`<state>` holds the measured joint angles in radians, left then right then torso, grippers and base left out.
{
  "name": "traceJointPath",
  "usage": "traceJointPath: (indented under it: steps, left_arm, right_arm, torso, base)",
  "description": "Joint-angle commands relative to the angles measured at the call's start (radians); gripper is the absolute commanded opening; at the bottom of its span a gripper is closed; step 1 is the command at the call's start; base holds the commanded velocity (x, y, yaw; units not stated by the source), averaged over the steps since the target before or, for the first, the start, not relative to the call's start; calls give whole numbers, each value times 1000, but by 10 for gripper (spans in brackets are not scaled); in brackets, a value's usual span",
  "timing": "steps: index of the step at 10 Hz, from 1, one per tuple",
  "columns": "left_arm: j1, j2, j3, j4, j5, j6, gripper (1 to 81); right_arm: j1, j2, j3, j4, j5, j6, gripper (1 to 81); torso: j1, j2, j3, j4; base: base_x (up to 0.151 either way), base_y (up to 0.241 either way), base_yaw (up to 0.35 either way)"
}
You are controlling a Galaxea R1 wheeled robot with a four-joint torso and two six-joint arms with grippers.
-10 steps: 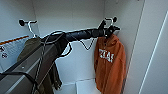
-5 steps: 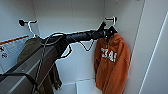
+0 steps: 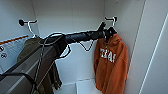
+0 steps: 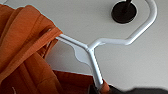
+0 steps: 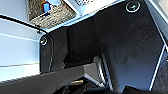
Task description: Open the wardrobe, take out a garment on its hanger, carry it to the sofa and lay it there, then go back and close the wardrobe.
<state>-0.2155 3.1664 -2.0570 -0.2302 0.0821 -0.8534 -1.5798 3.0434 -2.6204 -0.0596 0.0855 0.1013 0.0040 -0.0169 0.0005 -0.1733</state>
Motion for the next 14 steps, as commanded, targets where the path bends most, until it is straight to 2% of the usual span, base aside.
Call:
traceJointPath:
  steps: [1,4,5,6,7,8,9,10,11,14]
  left_arm:
    - [-259,-37,60,29,-64,36,10]
    - [-314,-101,130,25,-62,28,10]
    - [-322,-110,132,25,-59,28,10]
    - [-331,-117,132,25,-53,28,10]
    - [-339,-121,132,25,-50,28,10]
    - [-339,-127,138,25,-48,28,10]
    - [-340,-140,150,26,-47,28,10]
    - [-339,-158,167,28,-47,28,10]
    - [-337,-184,193,28,-39,28,10]
    - [-317,-256,308,35,-39,28,10]
  right_arm:
    - [40,7,8,4,-49,-5,811]
    - [43,-1,8,6,-49,-5,811]
    - [43,-1,7,3,-47,-5,811]
    - [43,-2,8,0,-43,-5,811]
    - [46,-1,8,0,-38,-5,811]
    - [49,-1,8,0,-38,-5,811]
    - [49,-1,8,3,-38,-5,811]
    - [49,-1,8,0,-38,-5,811]
    - [49,1,8,0,-38,-5,811]
    - [50,4,8,-2,-36,-5,811]
  torso:
    - [0,0,0,0]
    - [0,0,0,0]
    - [1,0,0,61]
    - [1,0,-1,99]
    - [1,0,-1,113]
    - [1,0,-1,44]
    - [0,0,-1,74]
    - [0,0,-1,96]
    - [1,0,-1,105]
    - [1,0,-1,104]
  base:
    - [0,0,0]
    - [0,0,0]
    - [0,0,0]
    - [0,0,0]
    - [0,0,0]
    - [0,0,0]
    - [0,0,0]
    - [0,0,0]
    - [0,0,0]
    - [0,0,0]
